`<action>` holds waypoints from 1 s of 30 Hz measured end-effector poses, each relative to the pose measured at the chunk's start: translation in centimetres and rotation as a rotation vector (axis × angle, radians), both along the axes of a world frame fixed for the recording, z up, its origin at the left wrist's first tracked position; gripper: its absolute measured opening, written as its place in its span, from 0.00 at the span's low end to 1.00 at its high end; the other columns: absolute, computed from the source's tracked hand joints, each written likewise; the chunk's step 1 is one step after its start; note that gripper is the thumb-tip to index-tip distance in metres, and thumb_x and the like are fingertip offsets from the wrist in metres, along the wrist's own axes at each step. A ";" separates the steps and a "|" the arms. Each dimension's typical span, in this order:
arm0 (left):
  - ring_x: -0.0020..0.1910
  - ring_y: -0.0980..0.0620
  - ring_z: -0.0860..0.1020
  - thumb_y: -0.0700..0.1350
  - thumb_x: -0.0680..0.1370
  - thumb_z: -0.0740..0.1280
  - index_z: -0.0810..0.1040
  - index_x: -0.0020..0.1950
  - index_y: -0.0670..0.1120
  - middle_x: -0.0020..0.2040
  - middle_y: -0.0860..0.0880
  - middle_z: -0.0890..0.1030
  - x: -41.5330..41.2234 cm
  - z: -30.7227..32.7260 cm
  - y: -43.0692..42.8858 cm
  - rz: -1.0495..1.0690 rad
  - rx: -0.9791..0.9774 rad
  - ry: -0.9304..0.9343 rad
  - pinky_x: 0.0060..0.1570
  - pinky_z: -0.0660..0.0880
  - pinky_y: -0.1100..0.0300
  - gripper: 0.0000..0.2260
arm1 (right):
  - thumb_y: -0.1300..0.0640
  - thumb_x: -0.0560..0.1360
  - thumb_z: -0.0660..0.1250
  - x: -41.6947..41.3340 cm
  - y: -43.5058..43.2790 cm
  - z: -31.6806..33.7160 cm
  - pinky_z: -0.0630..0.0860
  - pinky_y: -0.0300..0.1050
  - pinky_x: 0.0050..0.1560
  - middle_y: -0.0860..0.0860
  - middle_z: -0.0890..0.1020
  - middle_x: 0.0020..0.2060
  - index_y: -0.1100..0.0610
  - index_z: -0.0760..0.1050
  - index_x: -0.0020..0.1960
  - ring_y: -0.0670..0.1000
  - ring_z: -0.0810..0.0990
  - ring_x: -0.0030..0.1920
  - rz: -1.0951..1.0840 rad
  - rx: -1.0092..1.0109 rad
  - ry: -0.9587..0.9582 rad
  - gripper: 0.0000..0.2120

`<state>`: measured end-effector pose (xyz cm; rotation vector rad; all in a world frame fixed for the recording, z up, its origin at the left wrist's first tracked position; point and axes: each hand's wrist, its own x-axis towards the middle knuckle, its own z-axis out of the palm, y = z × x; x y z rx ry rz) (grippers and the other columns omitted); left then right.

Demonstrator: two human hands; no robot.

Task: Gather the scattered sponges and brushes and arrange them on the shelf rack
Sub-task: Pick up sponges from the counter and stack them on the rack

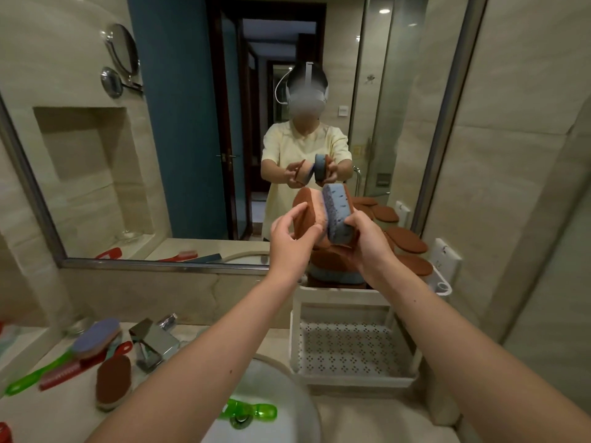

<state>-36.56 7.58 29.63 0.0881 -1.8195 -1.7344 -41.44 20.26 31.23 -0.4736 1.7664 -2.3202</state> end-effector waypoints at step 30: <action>0.61 0.55 0.72 0.56 0.73 0.70 0.78 0.57 0.60 0.62 0.58 0.70 -7.7 -3.1 -0.7 0.251 -0.562 -0.142 0.56 0.76 0.52 0.14 | 0.28 0.64 0.66 -7.8 1.5 -1.7 0.63 0.55 0.62 0.51 0.76 0.64 0.44 0.74 0.67 0.54 0.73 0.65 -0.544 1.166 0.457 0.36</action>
